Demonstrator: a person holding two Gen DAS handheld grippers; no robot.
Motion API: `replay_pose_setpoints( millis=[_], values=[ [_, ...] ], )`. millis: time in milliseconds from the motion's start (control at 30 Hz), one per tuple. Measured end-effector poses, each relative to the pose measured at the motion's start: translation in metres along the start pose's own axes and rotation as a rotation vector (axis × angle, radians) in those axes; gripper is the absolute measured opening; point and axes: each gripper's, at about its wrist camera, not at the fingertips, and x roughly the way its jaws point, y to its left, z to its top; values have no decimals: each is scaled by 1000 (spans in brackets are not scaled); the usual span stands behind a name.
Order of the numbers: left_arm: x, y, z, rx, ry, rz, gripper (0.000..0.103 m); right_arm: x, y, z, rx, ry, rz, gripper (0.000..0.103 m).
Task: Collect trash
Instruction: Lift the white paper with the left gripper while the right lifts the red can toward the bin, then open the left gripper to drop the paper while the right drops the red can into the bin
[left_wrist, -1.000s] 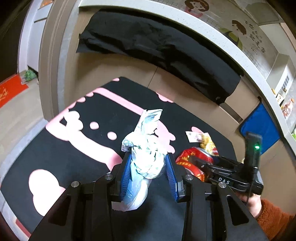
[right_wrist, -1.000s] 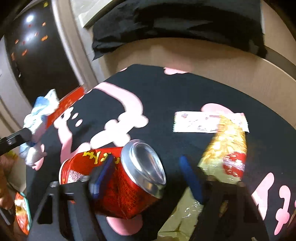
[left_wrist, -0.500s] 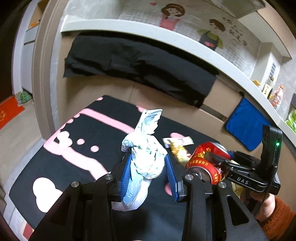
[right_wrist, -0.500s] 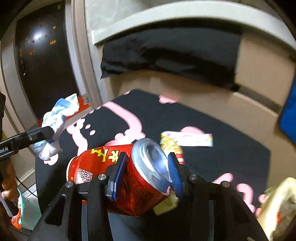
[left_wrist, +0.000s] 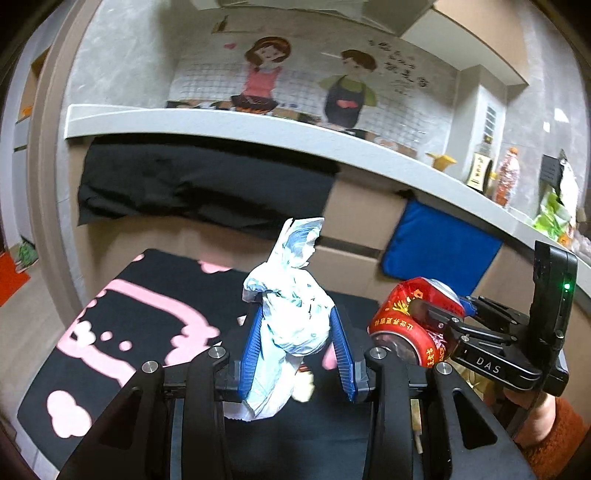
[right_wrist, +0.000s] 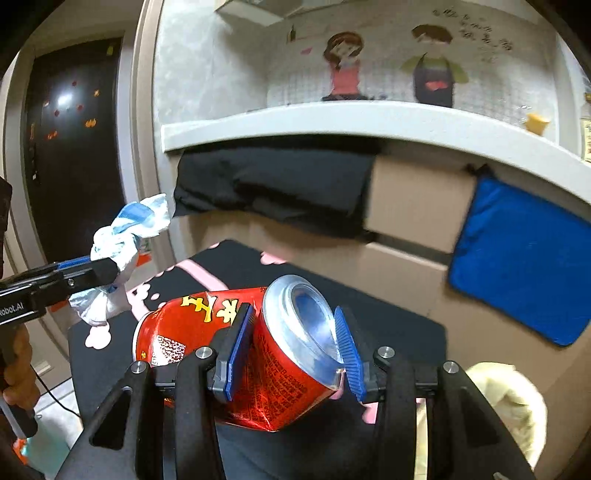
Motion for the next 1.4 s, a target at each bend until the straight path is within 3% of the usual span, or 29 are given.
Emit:
replay_pose_setpoints(
  millis=[300, 633, 1000, 1400],
  values=[
    [17, -85, 8, 75, -2, -88, 37, -59, -67, -9, 66, -74, -106, 42],
    [62, -170, -4, 170, 24, -187, 37, -105, -133, -30, 139, -92, -246, 42],
    [105, -217, -23, 193, 74, -241, 37, -127, -187, -54, 206, -78, -349, 42],
    [157, -234, -50, 186, 176, -246, 37, -104, -229, -85, 259, -10, -353, 42]
  ],
)
